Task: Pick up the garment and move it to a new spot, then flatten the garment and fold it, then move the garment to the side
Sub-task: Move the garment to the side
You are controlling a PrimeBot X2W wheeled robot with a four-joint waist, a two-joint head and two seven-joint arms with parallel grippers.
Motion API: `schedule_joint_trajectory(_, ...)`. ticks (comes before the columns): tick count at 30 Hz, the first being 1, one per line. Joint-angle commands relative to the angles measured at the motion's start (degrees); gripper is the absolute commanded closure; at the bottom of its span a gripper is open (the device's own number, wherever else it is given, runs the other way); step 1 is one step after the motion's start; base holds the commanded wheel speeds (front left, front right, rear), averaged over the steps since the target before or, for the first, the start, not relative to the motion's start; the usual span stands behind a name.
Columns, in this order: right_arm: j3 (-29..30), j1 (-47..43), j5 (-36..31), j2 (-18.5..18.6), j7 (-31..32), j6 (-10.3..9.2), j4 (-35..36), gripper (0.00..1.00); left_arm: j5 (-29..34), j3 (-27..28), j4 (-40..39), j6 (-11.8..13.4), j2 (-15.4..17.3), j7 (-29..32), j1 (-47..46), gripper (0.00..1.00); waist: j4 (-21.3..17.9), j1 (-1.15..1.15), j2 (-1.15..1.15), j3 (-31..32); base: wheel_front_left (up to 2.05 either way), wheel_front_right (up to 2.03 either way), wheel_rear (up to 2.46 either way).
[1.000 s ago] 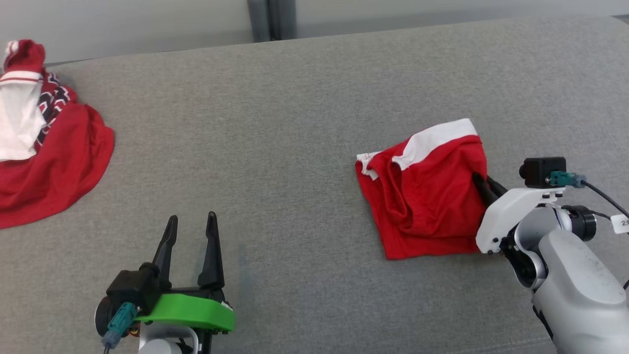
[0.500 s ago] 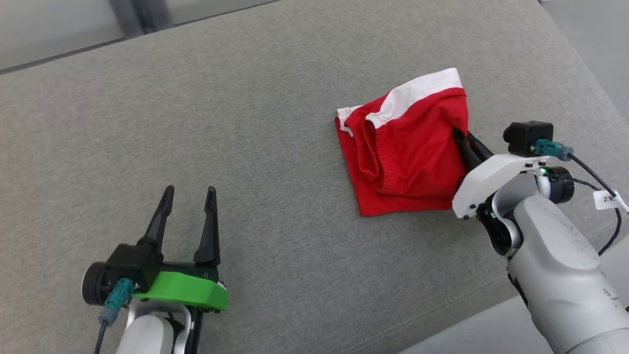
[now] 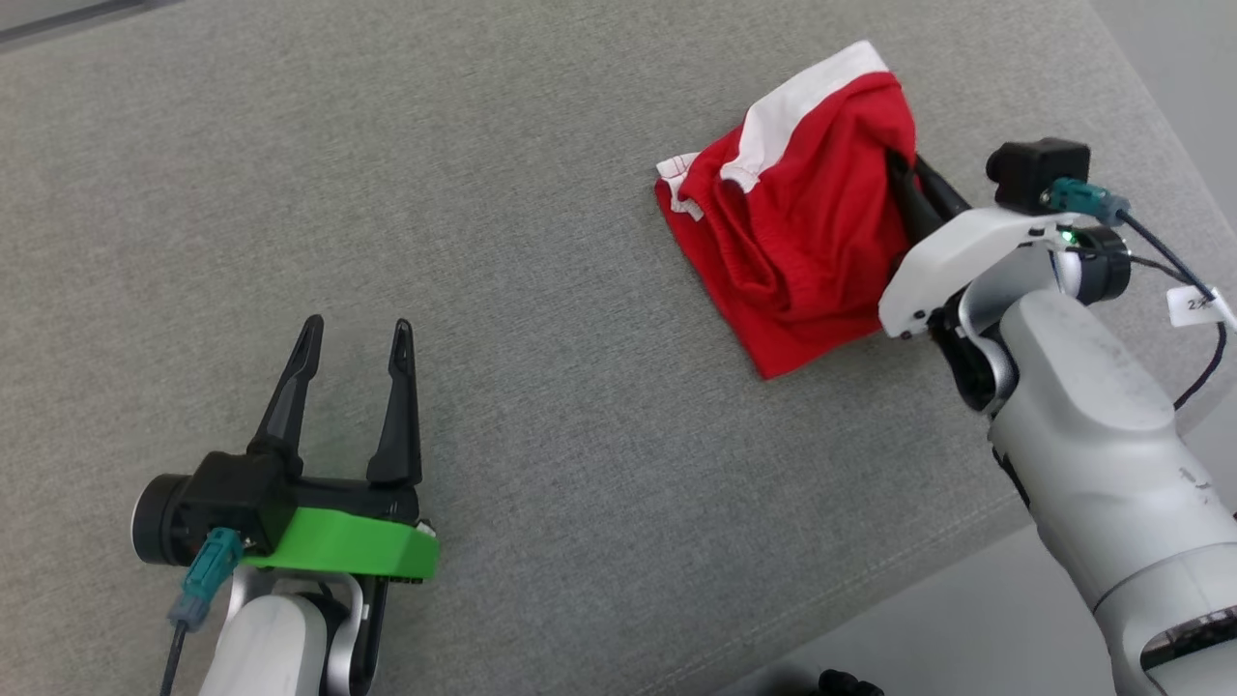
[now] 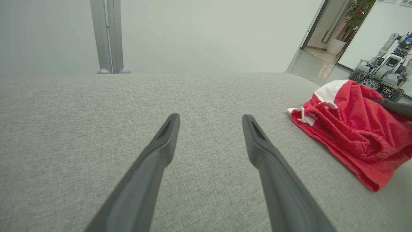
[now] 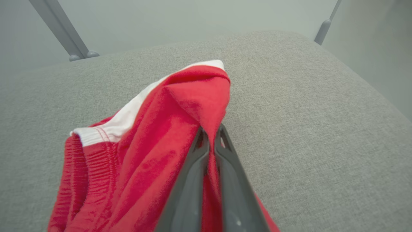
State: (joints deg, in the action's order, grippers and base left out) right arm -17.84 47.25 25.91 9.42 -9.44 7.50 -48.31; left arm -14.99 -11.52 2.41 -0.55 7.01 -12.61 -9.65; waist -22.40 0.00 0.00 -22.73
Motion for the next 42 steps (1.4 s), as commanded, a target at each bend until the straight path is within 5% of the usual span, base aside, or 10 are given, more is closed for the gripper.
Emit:
schedule_joint_trajectory(1, 0.4, 1.8, -0.5, 0.8, -0.6, -0.02, -0.9, 1.0, 0.2, 0.2, -0.7, 0.3, 0.5, 0.2, -1.0, 0.0, 2.5, 0.0, 0.0, -1.6, 0.0, 0.0, 0.0)
schedule_joint_trajectory(18, 10.4, 18.1, -5.2, 13.0, -4.5, -0.02, -18.1, 1.0, 1.0, -0.3, -7.5, 1.0, 2.6, 2.2, -2.2, 0.0, 10.0, 0.0, 0.0, -9.5, 0.0, 0.0, 0.0)
schedule_joint_trajectory(32, 19.3, 20.9, -10.7, 18.8, -5.8, -0.02, -20.8, 1.0, 1.3, -0.6, -9.4, 1.6, 3.6, 2.7, -2.1, 0.0, 11.5, 0.0, 0.0, -12.0, 0.0, 0.0, 0.0)
schedule_joint_trajectory(34, 21.8, 20.1, -11.9, 18.8, -5.8, -0.02, -20.0, 0.53, 1.4, -0.8, -9.4, 1.7, 3.6, 2.8, -2.2, 0.0, 11.5, 0.0, 0.0, -12.0, 0.0, 0.0, 0.0)
schedule_joint_trajectory(35, 23.0, 19.5, -12.7, 18.5, -5.8, -0.02, -19.0, 0.0, 1.5, -0.9, -9.3, 1.8, 3.6, 2.8, -2.1, 0.0, 11.5, 0.0, 0.0, -11.9, 0.0, 0.0, 0.0)
schedule_joint_trajectory(42, 29.1, 15.2, -20.1, 15.9, -5.8, -0.02, -12.6, 0.0, 0.9, -1.5, -8.3, 2.1, 3.0, 2.3, -1.5, 0.0, 11.5, 0.0, 0.0, -10.0, 0.0, 0.0, 0.0)
